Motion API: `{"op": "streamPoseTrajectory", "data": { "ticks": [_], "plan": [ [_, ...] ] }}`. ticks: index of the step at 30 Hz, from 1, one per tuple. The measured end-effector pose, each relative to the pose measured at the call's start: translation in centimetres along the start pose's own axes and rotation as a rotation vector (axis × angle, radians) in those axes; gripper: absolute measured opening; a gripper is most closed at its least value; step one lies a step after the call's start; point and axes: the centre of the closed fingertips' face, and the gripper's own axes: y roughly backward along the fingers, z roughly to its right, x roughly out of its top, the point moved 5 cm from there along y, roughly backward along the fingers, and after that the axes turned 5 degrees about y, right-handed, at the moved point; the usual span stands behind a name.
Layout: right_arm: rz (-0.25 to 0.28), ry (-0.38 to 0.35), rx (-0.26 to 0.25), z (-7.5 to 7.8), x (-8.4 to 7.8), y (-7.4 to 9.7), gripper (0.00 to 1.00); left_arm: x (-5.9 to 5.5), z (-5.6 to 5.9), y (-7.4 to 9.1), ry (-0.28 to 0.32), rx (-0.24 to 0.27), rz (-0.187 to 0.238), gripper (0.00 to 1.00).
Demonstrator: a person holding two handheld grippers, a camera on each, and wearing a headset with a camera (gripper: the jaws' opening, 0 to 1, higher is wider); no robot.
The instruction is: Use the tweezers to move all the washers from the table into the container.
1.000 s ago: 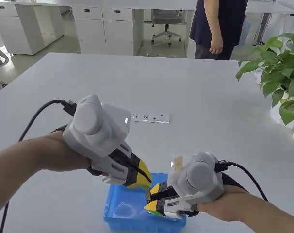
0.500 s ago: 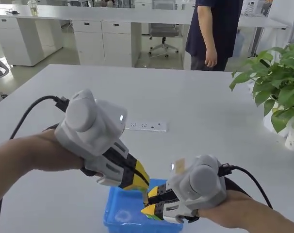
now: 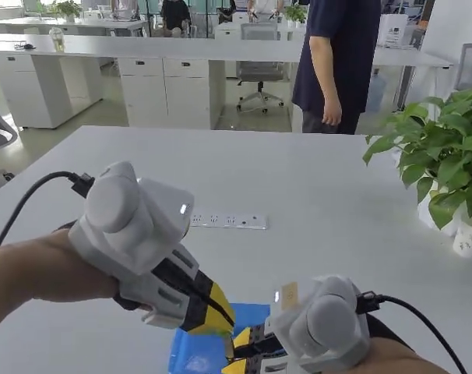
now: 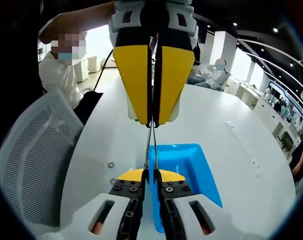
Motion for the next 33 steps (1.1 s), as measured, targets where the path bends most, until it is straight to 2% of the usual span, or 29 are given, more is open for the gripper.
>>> {"op": "streamPoseTrajectory", "data": {
  "ticks": [11,17,33],
  "plan": [
    [-0.006,-0.005,0.0,-1.8,-0.2,0.2,0.11,0.1,1.7,-0.5,-0.01,-0.013,-0.003,0.03],
    [0.001,-0.015,0.007,-3.0,-0.4,-0.2,0.11,-0.7,2.7,-0.8,-0.001,-0.026,-0.005,0.03],
    [0.01,-0.032,0.054,-5.3,-1.3,-2.3,0.11,-2.8,4.5,-1.9,0.03,-0.034,-0.029,0.04]
  ]
}}
